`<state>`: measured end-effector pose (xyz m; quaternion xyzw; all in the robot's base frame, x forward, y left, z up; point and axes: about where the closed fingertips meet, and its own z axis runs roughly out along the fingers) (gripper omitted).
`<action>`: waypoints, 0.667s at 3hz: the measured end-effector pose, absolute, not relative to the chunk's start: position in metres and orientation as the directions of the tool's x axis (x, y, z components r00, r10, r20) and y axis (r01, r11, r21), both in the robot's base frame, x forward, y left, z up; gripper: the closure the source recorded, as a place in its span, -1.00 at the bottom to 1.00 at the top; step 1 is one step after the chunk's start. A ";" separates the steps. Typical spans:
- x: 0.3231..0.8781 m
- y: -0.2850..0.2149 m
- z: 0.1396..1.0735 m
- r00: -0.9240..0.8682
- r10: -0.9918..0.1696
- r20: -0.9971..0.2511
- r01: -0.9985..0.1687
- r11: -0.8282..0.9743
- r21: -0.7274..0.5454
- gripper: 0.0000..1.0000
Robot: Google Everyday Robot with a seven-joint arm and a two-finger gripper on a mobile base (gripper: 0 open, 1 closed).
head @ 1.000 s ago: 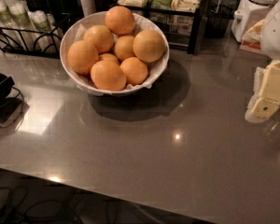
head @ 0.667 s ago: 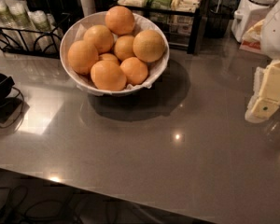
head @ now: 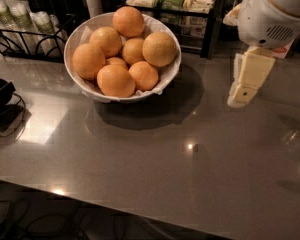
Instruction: Pick orange from white bowl
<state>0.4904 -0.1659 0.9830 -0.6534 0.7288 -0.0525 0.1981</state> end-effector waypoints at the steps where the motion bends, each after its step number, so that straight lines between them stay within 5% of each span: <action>1: 0.515 -0.143 0.990 0.005 -0.972 -0.234 -0.918 0.089 -0.388 -1.00; 2: 0.515 -0.143 0.990 0.005 -0.972 -0.234 -0.917 0.089 -0.388 -1.00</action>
Offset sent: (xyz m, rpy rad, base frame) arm 0.0200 0.0187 0.0058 0.0094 -0.0467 0.0500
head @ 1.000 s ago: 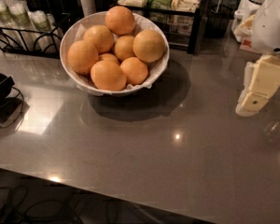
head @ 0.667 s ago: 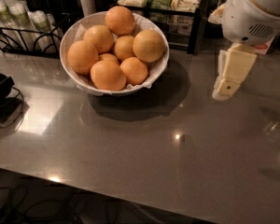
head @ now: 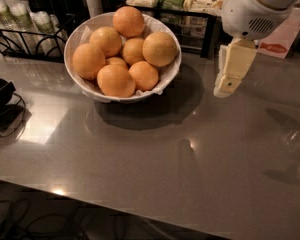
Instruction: Pick orange from white bowl
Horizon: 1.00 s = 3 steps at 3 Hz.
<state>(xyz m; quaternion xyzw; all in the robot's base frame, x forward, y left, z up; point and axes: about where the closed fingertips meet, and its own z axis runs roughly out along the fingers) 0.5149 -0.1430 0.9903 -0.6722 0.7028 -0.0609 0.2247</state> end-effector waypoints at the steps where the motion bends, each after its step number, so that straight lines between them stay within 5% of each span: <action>1: 0.527 -0.139 0.989 0.003 -0.964 -0.267 -0.910 0.108 -0.400 -1.00; 3: 0.584 -0.112 0.983 0.057 -0.928 -0.368 -0.891 0.119 -0.437 -1.00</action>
Offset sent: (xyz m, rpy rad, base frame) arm 0.0809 0.0338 -0.0012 0.1929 -0.0938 0.0292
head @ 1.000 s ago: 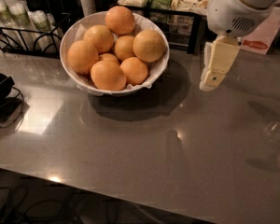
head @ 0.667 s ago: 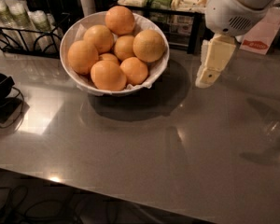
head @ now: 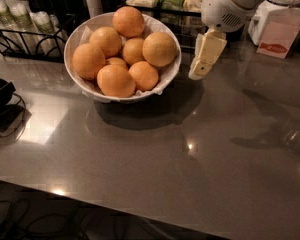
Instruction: Pick orange from white bowl
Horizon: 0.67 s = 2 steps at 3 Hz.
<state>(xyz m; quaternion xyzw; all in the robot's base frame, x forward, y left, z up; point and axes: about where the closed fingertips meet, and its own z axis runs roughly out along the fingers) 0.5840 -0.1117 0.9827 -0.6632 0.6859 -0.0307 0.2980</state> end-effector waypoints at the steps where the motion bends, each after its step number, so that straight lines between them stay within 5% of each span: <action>1: 0.589 -0.110 0.981 0.061 -0.925 -0.375 -0.887 0.122 -0.445 -1.00; 2: 0.609 -0.107 0.978 0.049 -0.900 -0.434 -0.874 0.171 -0.454 -1.00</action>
Offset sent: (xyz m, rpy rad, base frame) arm 0.0586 0.0053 -0.0096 0.1827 -0.0661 -0.0629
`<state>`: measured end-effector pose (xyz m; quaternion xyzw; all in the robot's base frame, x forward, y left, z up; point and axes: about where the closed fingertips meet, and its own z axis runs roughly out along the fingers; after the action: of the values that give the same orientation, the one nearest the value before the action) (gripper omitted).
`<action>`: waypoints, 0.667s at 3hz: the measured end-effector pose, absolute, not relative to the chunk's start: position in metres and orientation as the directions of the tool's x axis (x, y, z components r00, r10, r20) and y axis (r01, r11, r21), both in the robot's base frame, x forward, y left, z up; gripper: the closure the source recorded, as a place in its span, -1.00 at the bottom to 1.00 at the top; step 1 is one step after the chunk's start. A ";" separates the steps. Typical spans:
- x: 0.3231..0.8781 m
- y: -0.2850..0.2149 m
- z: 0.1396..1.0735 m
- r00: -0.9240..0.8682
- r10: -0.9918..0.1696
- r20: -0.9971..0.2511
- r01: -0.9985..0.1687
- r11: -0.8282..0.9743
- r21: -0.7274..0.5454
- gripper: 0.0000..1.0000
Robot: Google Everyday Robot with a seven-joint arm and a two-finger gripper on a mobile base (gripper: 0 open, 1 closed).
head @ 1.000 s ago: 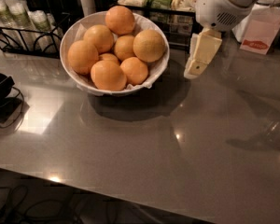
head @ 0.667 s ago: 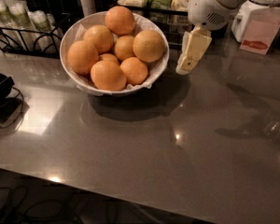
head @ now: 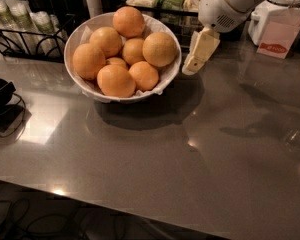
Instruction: Pick orange from white bowl
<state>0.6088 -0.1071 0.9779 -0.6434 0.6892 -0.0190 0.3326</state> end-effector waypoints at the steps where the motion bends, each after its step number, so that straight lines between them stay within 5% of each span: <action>1: 0.633 -0.095 0.970 0.038 -0.868 -0.495 -0.875 0.211 -0.436 -1.00; 2: 0.651 -0.082 0.966 0.043 -0.846 -0.532 -0.881 0.219 -0.419 -1.00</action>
Offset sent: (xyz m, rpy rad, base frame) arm 0.0633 0.0375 -0.0136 0.1636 0.0198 0.0070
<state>0.6509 -0.0816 0.9656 -0.6246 0.6912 0.0247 0.3626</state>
